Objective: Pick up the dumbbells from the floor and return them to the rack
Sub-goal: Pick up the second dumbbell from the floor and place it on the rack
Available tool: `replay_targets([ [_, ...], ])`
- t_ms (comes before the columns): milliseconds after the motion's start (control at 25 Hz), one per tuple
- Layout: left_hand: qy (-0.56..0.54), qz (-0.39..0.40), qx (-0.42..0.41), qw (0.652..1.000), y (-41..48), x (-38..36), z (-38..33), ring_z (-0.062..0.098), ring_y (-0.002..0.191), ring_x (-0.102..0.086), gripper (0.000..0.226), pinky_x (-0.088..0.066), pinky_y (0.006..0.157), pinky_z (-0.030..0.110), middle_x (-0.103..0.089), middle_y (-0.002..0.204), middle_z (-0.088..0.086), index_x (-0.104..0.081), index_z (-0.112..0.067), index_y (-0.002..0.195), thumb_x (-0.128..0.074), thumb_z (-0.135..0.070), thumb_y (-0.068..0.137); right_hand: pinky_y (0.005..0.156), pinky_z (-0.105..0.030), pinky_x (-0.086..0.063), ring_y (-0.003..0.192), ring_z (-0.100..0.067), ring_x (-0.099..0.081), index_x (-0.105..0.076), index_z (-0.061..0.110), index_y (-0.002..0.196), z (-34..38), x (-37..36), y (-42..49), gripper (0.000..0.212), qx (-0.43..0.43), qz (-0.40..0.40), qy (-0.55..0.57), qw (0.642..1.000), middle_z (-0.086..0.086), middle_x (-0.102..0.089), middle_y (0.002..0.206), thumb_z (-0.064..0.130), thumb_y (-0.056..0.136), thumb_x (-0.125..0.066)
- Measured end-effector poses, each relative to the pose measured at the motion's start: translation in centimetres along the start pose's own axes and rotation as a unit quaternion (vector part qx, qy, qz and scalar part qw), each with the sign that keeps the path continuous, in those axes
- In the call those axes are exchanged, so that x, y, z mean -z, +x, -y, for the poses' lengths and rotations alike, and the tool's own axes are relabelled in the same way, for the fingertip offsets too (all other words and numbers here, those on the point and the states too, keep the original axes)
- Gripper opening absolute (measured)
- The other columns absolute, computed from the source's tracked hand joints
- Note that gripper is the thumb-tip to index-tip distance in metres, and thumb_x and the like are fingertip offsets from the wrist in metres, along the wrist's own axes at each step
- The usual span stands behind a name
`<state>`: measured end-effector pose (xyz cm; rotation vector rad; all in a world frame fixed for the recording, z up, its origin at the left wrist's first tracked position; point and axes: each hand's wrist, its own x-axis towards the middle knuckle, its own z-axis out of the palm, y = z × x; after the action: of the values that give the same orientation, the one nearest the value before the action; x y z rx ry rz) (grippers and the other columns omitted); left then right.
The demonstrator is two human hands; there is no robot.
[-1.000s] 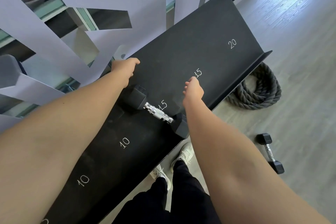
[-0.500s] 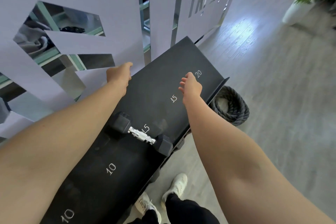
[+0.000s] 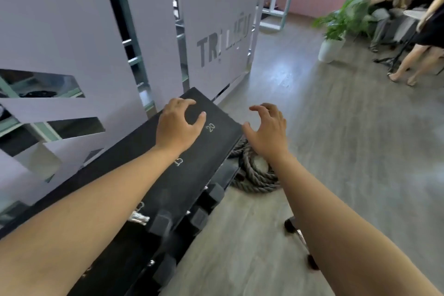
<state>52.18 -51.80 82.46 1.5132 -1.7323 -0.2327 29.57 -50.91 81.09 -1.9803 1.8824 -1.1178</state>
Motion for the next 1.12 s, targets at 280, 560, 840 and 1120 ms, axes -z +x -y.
replay_targets([
  [280,0.045,0.14,-0.169,0.975,-5.2,-16.7,-19.3,0.032,0.13,-0.045,0.062,-0.036,0.104,0.054,-0.051,0.139,0.012,-0.053,-0.013,0.136,-0.066,-0.049,0.087,0.105,-0.054,-0.032,0.124,-0.045,-0.049,-0.061,0.012,0.13,-19.2,18.7,-6.3,0.057,-0.024,-0.053,-0.179,0.982,-0.021,-0.051,0.14,0.029,0.077,-0.071],
  [560,0.027,0.285,-0.222,0.932,-7.4,-28.6,-28.6,0.032,0.137,-0.039,0.078,-0.041,0.106,0.049,-0.036,0.154,0.008,-0.03,-0.018,0.152,-0.058,-0.055,0.09,0.111,-0.051,-0.024,0.134,-0.041,-0.04,-0.052,0.016,0.143,-30.6,25.2,-11.3,0.065,-0.154,-0.092,-0.195,0.964,-0.02,-0.044,0.147,0.037,0.084,-0.069],
  [840,-0.009,0.401,-0.225,0.888,-6.9,-42.2,-28.6,0.03,0.132,-0.045,0.075,-0.042,0.1,0.046,-0.044,0.147,0.008,-0.028,-0.022,0.153,-0.055,-0.057,0.091,0.109,-0.046,-0.03,0.128,-0.038,-0.043,-0.054,0.014,0.14,-38.8,23.0,-14.2,0.057,-0.338,-0.112,-0.168,0.919,-0.018,-0.05,0.139,0.033,0.088,-0.069],
  [1120,0.016,0.501,-0.145,0.853,-10.3,-57.6,-21.4,0.032,0.12,-0.054,0.069,-0.043,0.099,0.048,-0.049,0.139,0.012,-0.034,-0.023,0.15,-0.052,-0.057,0.092,0.102,-0.027,-0.03,0.124,-0.027,-0.044,-0.057,0.012,0.135,-50.9,12.6,-16.6,0.046,-0.522,-0.154,-0.032,0.838,-0.011,-0.056,0.133,0.034,0.095,-0.062],
])
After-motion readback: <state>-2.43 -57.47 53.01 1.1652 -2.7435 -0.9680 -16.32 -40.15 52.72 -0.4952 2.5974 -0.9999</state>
